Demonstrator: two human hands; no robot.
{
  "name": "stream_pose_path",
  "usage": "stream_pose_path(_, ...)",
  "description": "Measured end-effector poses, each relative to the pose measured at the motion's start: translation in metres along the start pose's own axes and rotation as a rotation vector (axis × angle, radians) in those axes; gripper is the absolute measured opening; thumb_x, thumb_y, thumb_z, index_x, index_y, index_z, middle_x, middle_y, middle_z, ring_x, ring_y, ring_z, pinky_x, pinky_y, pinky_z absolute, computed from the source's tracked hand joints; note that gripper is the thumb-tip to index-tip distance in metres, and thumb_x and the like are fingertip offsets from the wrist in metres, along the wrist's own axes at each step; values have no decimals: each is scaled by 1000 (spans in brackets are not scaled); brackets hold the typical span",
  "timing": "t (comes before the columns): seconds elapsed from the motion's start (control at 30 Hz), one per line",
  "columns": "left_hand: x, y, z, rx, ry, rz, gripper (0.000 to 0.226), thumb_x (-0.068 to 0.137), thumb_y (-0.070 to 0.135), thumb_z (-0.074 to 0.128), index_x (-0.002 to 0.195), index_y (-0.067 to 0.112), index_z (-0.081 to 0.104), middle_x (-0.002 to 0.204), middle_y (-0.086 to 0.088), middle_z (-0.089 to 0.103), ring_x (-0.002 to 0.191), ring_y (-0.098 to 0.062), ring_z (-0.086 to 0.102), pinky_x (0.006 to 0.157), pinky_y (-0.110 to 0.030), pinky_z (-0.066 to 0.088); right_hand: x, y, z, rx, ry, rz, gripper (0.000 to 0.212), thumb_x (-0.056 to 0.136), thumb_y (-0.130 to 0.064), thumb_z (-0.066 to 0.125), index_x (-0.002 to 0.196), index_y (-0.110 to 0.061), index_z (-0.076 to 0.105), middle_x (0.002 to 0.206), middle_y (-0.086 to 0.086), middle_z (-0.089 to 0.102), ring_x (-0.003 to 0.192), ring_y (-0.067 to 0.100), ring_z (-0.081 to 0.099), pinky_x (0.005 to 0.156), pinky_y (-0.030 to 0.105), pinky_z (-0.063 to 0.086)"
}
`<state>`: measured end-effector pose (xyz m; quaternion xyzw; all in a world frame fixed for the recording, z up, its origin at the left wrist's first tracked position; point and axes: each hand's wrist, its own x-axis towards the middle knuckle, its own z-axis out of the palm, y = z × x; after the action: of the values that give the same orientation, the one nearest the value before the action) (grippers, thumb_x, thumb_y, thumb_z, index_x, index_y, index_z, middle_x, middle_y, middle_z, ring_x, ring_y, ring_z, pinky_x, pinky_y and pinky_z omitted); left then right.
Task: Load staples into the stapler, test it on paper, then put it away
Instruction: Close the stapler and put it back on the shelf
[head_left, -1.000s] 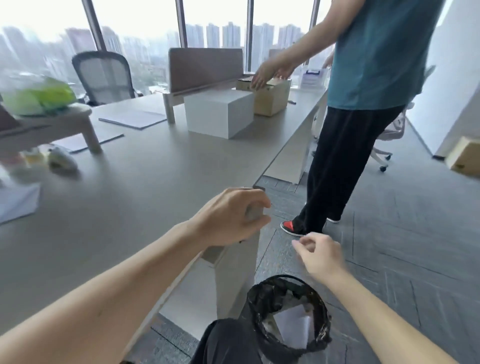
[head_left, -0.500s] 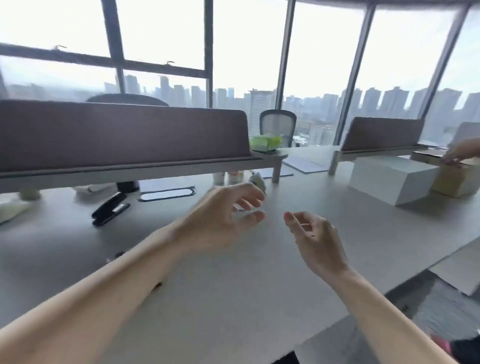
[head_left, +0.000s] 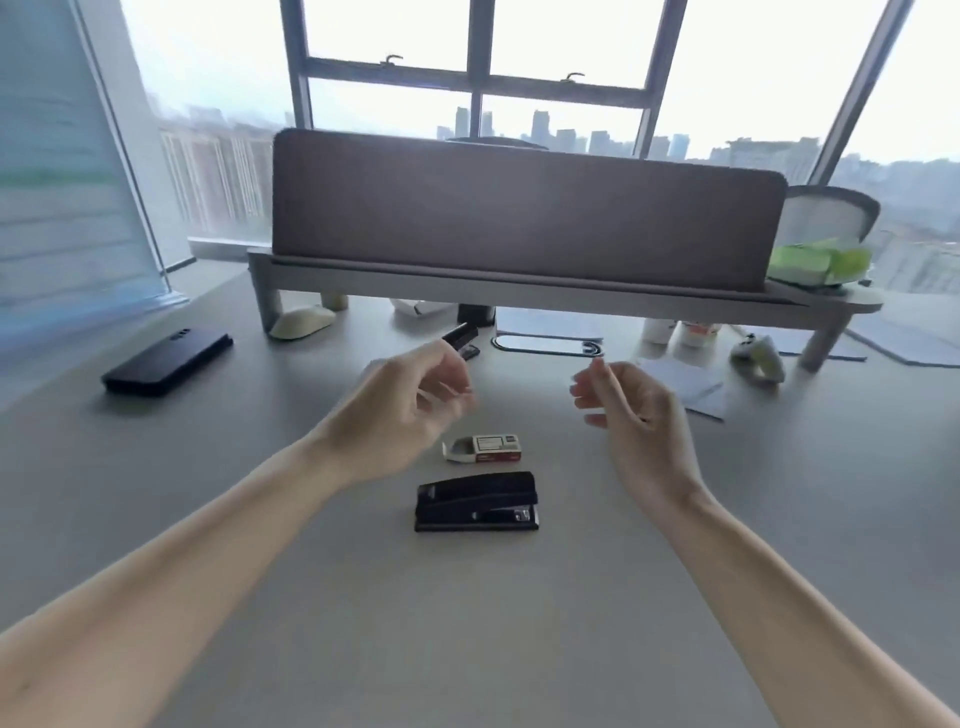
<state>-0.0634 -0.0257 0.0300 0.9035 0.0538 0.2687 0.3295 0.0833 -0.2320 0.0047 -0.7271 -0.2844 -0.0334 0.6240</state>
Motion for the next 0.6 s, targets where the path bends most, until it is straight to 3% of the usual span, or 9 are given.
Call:
stream_pose_path(0.27,-26,-24,40,-116,-2,-1,13,96,27,71,90,25,60,99,12,76,93,-10,72,85,-35,58,-22,54,19,54,21,175,37,110,-30,57,83,-15,75,82,0,77,80,14,72,85,42,59)
stream_pose_path(0.4,-47,-35,49,-83,-68,46,29,87,35,80,91,33,51,102,12,74,95,-13,70,84,-37,56,-24,65,19,118,53,209,38,110,-29,57,79,-17,75,82,4,77,80,18,71,81,35,58)
stream_pose_path(0.5,-49,-38,53,-35,-90,38,41,83,37,83,91,26,44,101,15,74,81,-16,66,77,-38,55,-22,70,20,104,35,207,42,110,-36,56,77,-21,77,85,5,79,81,17,73,80,35,58)
stream_pose_path(0.6,-48,-39,55,-21,-118,45,44,85,42,80,92,27,39,92,6,75,58,-19,58,67,-41,54,-21,67,20,100,31,224,44,111,-37,53,78,-20,76,87,6,80,81,17,74,80,34,58)
